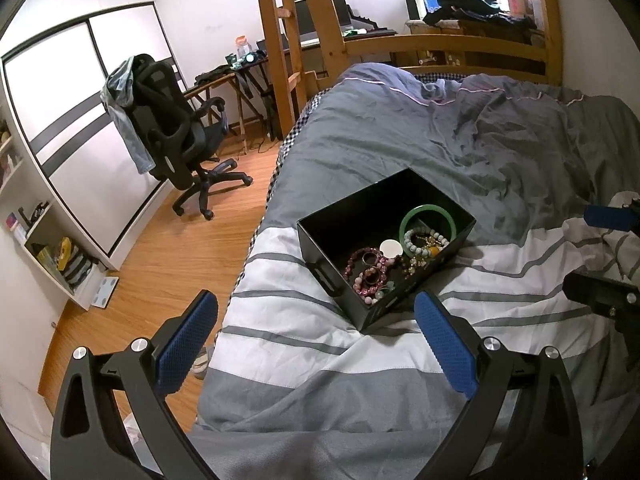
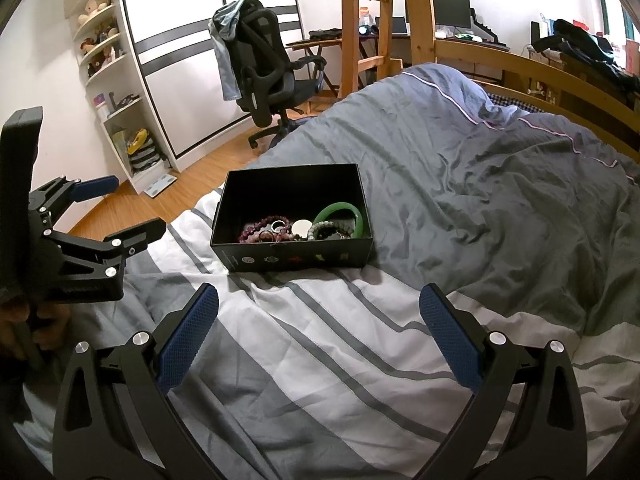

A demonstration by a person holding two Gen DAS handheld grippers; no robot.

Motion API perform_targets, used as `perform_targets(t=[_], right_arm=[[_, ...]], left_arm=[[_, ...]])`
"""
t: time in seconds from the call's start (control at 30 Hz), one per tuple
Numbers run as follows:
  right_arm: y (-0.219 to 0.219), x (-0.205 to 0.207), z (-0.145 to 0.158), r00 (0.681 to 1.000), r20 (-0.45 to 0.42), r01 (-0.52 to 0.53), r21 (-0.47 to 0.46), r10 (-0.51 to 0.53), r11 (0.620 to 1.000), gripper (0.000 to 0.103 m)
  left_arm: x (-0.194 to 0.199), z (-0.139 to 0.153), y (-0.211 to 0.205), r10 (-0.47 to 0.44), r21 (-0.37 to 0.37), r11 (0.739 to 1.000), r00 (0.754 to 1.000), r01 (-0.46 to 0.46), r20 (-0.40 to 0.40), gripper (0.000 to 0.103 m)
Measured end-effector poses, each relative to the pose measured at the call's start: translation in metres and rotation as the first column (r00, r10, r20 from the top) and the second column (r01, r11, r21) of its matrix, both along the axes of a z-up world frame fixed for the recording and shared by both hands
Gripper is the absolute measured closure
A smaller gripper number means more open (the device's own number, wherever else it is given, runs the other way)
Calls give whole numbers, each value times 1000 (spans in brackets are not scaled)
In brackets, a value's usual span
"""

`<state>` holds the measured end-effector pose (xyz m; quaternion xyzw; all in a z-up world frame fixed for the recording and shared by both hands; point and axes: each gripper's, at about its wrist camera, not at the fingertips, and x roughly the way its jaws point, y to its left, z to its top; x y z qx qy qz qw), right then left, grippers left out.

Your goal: Organize jewelry

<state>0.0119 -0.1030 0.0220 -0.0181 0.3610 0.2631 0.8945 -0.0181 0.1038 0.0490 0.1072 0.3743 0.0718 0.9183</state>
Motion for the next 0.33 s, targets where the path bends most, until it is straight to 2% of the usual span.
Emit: perform_targets(t=[0.33], right_arm=[[1,1,1,1000,-5,-5,-4,5,1000,4]], left_arm=[[2,-1,1,-1,7,1000,1000,1,-1,6]])
